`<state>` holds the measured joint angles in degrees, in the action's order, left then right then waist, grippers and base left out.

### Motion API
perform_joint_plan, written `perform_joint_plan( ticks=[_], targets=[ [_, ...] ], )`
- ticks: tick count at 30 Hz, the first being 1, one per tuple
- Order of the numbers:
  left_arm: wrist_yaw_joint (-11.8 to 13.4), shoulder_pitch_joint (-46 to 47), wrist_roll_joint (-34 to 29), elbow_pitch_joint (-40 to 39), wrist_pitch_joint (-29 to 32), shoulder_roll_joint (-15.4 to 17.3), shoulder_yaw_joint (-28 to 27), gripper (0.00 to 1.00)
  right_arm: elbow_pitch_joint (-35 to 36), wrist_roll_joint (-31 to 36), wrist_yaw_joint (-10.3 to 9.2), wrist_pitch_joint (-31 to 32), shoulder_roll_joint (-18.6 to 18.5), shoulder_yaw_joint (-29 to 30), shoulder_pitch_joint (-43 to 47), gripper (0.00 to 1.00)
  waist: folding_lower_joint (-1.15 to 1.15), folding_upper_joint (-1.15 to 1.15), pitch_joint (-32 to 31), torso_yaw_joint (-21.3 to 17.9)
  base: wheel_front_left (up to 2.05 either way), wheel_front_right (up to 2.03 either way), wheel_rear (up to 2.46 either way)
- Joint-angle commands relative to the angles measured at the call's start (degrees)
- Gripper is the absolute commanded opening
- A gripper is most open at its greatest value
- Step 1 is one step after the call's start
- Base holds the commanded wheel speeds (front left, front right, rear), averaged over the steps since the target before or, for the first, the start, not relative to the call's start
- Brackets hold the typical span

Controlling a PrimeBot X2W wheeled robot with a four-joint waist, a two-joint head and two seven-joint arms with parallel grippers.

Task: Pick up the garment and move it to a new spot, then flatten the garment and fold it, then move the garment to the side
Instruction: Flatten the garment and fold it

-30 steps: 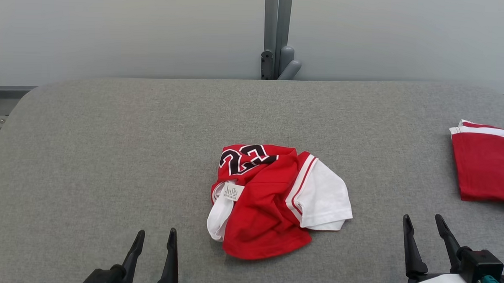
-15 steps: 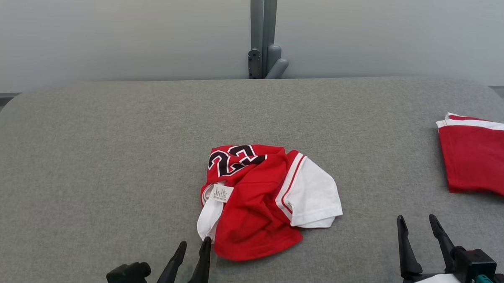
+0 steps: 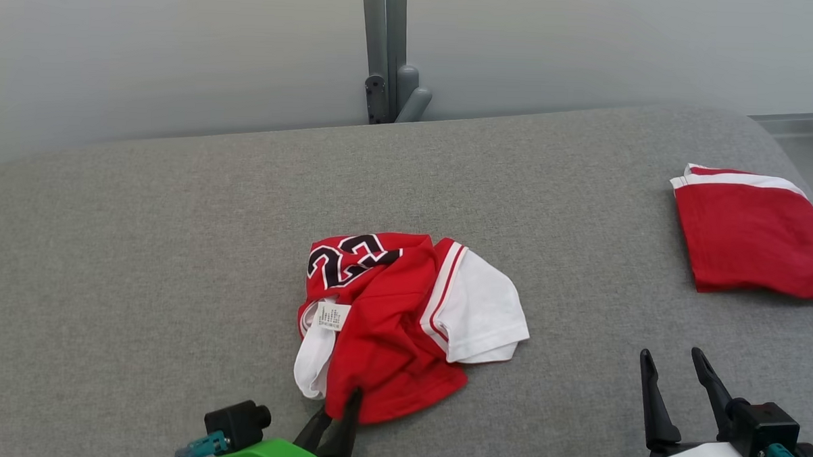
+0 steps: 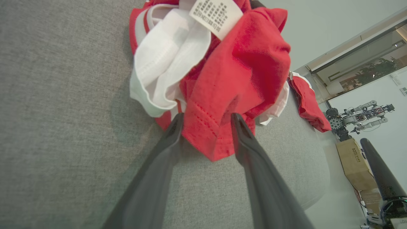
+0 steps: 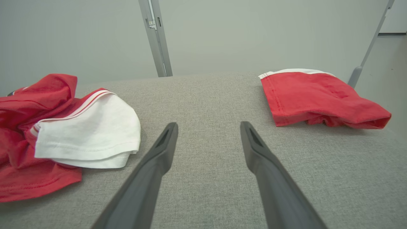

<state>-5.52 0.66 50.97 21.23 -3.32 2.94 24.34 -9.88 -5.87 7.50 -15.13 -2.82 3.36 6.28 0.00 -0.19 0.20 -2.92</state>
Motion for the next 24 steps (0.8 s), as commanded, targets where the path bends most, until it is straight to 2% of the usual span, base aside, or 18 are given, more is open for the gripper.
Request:
perform_joint_plan(
  ticks=[1,4,8,14,16,18,22,24],
  targets=[
    [-0.30,1.06,-0.74,0.13,0.07,0.42,0.49,0.00,-0.15,0.43,-0.03,0.01,-0.17,0.11,-0.63,1.00,0.00,0.19,0.00,-0.17,0.00,0.00,0.00],
    [0.62,2.35,-1.94,-2.53,-0.66,1.42,0.12,0.00,-0.22,0.41,-0.03,0.01,-0.17,0.29,-0.45,1.00,0.00,0.19,-0.12,-0.28,0.00,0.00,0.00],
    [4.07,4.65,-6.34,-10.53,0.48,5.09,0.05,0.00,-0.23,0.40,-0.03,0.01,-0.17,0.57,0.21,1.00,0.00,0.19,-0.27,0.07,0.00,0.00,0.00],
    [8.03,11.37,-11.64,-24.17,7.11,13.39,-2.07,0.00,-0.47,-0.04,-0.03,0.00,-0.17,0.54,0.41,1.00,0.00,0.19,-0.33,1.11,0.00,0.00,0.00],
    [9.18,15.06,-16.48,-25.69,8.10,17.42,-2.73,0.00,-0.67,-0.25,-0.03,0.01,-0.17,0.20,-0.06,1.00,0.00,0.19,-0.26,1.08,0.00,0.00,0.00],
    [9.37,17.44,-19.47,-26.84,8.89,18.92,-1.83,0.00,-0.79,-0.59,-0.03,0.01,-0.18,-0.05,-0.45,1.00,0.00,0.19,-0.26,0.84,0.00,0.00,0.00],
    [7.94,18.05,-25.07,-29.36,11.57,21.41,3.09,0.00,-1.09,-1.34,-0.03,0.01,-0.17,-0.03,0.23,1.00,0.00,0.19,-0.19,0.37,0.00,0.00,0.00],
    [7.72,15.35,-26.74,-29.15,12.48,20.39,7.05,0.00,-1.34,-1.57,-0.03,0.01,-0.18,0.18,0.65,1.00,0.00,0.19,0.00,0.25,0.00,0.00,0.00]
  ],
)
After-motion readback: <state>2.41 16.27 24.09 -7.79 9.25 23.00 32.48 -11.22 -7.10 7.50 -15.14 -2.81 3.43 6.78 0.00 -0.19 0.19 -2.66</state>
